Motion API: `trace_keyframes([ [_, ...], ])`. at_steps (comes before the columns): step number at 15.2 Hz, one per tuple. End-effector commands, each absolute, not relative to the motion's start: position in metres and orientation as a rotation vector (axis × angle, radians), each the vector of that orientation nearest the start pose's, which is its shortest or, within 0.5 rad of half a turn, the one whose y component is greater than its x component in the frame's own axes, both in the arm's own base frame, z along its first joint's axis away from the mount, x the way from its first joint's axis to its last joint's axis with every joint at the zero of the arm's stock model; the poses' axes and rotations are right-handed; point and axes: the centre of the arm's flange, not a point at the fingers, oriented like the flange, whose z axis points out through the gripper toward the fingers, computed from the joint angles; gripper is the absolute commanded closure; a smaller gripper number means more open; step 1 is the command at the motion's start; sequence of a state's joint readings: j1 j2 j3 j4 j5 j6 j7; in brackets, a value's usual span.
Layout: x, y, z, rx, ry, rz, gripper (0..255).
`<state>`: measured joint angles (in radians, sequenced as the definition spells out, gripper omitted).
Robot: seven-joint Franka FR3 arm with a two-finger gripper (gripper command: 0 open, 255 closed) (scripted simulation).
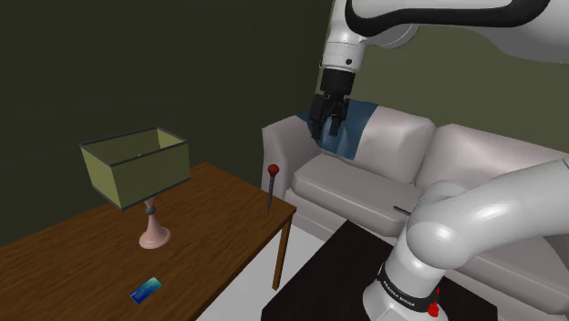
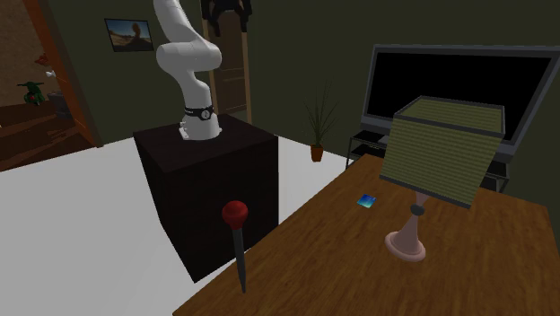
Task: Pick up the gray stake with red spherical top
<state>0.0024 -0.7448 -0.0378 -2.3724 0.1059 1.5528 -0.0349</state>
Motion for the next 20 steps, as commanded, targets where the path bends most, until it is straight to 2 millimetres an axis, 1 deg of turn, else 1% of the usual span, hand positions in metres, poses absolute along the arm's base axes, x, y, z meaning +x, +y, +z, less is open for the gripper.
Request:
trace_keyframes([
  [1, 0.314, -0.003, 0.569, -3.006, -0.013, 0.107, 0],
  [20, 0.486, -0.099, 0.421, -3.076, -0.026, 0.123, 0],
])
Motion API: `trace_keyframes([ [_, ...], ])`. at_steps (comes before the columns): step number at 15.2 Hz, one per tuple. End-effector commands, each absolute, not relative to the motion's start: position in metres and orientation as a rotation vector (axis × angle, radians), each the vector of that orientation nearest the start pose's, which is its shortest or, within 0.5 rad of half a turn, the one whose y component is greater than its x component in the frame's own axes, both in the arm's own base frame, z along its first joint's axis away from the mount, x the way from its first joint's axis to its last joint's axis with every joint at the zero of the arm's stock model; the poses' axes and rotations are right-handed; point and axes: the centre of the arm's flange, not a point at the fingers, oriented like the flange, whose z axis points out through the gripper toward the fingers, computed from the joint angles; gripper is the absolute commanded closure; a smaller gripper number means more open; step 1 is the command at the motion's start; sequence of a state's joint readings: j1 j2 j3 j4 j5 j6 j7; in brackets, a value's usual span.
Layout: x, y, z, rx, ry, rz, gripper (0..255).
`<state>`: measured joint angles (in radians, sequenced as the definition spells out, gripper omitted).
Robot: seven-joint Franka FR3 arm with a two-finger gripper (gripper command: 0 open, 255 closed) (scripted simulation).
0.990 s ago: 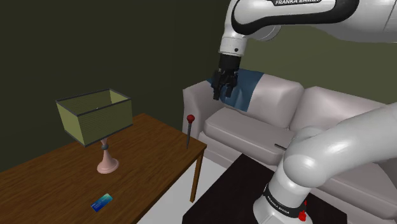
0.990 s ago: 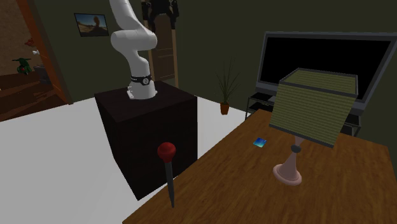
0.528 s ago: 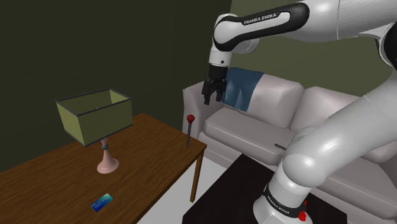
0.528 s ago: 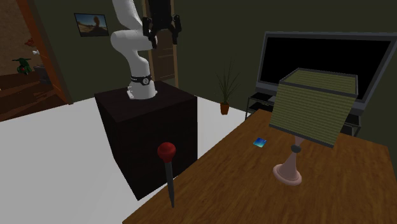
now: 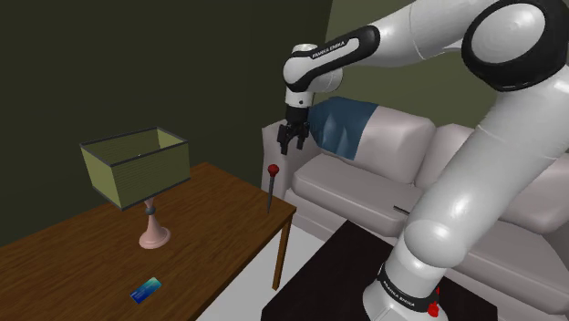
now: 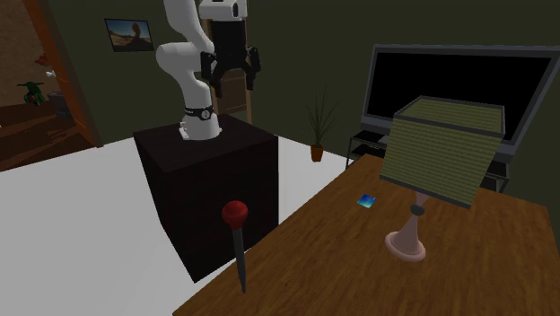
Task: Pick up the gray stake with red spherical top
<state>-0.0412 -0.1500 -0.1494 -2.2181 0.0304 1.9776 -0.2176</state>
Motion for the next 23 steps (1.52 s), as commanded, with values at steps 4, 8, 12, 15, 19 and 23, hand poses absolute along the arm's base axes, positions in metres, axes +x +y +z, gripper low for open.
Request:
trace_keyframes([
  [4, 0.522, -0.120, 0.390, -3.091, -0.029, 0.127, 0],
  [8, 0.559, -0.142, 0.360, -3.106, -0.032, 0.130, 0],
  [12, 0.595, -0.164, 0.330, -3.121, -0.035, 0.134, 0],
  [15, 0.622, -0.181, 0.308, -3.132, -0.037, 0.137, 0],
  [19, 0.658, -0.204, 0.278, -3.147, -0.040, 0.140, 0],
  [23, 0.666, -0.209, 0.256, -3.150, -0.040, 0.141, 0],
])
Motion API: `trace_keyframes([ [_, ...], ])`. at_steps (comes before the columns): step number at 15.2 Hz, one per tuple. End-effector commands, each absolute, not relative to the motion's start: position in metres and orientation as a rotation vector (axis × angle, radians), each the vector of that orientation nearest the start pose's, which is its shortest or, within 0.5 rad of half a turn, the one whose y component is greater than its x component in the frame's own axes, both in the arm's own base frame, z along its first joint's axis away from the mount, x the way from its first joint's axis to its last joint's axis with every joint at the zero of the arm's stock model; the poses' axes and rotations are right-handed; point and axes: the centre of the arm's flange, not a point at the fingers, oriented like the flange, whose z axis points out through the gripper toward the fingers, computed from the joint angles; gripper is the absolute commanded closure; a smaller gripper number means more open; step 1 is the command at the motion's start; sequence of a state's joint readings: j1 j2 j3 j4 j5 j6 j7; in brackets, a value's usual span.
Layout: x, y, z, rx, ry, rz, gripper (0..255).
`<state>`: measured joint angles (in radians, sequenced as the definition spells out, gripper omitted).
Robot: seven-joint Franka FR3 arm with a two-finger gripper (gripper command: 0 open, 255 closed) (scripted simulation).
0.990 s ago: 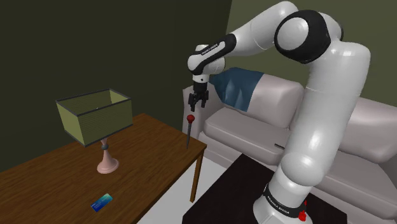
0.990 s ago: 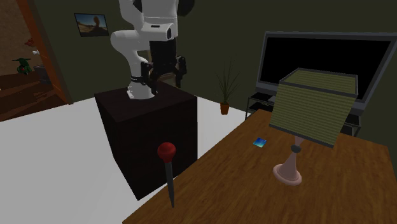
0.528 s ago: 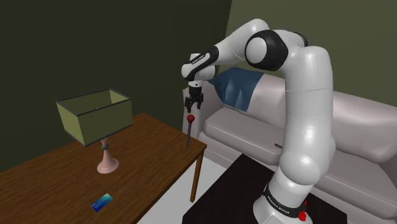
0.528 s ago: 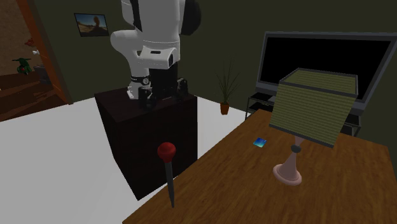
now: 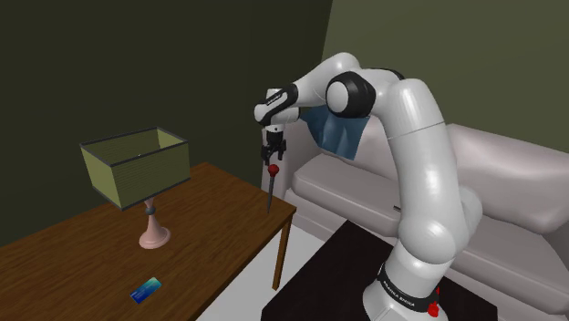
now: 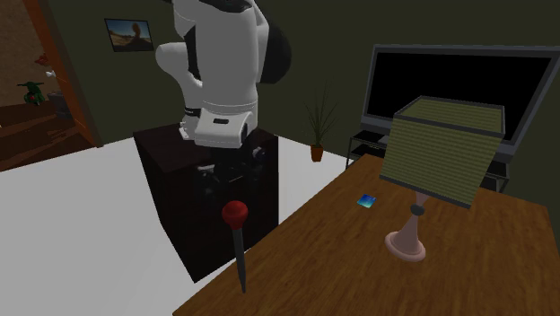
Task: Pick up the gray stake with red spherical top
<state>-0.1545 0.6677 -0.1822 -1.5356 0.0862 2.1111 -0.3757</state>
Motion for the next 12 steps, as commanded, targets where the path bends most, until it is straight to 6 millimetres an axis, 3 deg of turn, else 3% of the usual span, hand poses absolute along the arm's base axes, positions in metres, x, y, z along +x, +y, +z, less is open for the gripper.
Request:
trace_keyframes([
  [1, 0.666, -0.209, 0.250, -3.150, -0.040, 0.141, 0],
  [6, 0.666, -0.209, 0.231, -3.150, -0.040, 0.141, 0],
  [7, 0.666, -0.208, 0.231, -3.150, -0.040, 0.141, 255],
  [12, 0.666, -0.208, 0.231, -3.150, -0.040, 0.141, 255],
])
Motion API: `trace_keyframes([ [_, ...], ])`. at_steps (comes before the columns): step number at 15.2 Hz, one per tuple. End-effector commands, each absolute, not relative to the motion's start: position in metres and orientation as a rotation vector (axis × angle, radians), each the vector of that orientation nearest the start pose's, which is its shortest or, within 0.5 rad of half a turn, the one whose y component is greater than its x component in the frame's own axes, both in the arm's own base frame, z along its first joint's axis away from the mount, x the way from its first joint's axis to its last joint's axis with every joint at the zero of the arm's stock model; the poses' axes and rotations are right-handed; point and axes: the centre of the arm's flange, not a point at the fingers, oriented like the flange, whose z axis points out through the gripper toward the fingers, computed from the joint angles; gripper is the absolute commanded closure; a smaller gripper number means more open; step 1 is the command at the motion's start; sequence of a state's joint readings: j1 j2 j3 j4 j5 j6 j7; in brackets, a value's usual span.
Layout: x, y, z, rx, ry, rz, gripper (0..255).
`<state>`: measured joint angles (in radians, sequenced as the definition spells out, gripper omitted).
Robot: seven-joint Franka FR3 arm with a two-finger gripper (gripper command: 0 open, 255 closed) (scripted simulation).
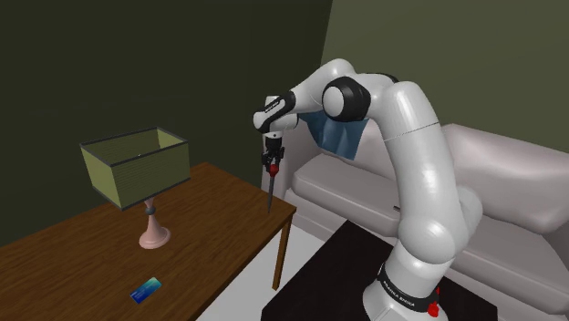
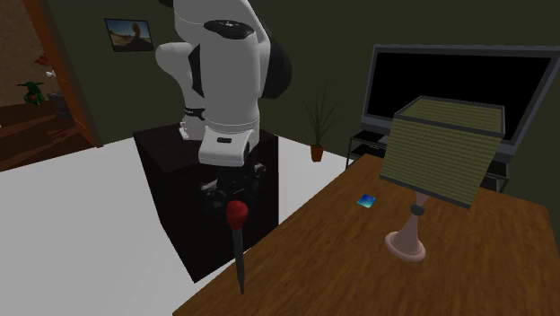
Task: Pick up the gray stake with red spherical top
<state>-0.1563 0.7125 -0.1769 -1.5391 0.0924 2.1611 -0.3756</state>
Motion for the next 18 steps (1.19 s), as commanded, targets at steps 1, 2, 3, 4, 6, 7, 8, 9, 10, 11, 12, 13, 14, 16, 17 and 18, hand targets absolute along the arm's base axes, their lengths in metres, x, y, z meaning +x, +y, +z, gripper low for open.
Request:
trace_keyframes([
  [1, 0.666, -0.208, 0.231, -3.150, -0.040, 0.141, 255],
  [2, 0.666, -0.208, 0.231, -3.150, -0.040, 0.141, 255],
  [3, 0.666, -0.208, 0.231, -3.150, -0.040, 0.141, 255],
  [4, 0.666, -0.209, 0.231, -3.150, -0.040, 0.141, 255],
  [6, 0.666, -0.209, 0.242, -3.150, -0.040, 0.141, 255],
  [7, 0.666, -0.209, 0.247, -3.150, -0.040, 0.141, 255],
  [8, 0.666, -0.209, 0.253, -3.150, -0.040, 0.141, 255],
  [9, 0.666, -0.209, 0.258, -3.150, -0.040, 0.141, 255],
  [10, 0.666, -0.209, 0.263, -3.150, -0.040, 0.141, 255],
  [11, 0.666, -0.209, 0.268, -3.150, -0.040, 0.141, 255],
  [12, 0.666, -0.209, 0.274, -3.150, -0.040, 0.141, 255],
  [13, 0.666, -0.209, 0.279, -3.150, -0.040, 0.141, 255],
  [14, 0.666, -0.209, 0.284, -3.150, -0.040, 0.141, 255],
  [16, 0.666, -0.209, 0.295, -3.150, -0.040, 0.141, 255],
  [17, 0.666, -0.209, 0.300, -3.150, -0.040, 0.141, 255],
  [18, 0.666, -0.209, 0.305, -3.150, -0.040, 0.141, 255],
])
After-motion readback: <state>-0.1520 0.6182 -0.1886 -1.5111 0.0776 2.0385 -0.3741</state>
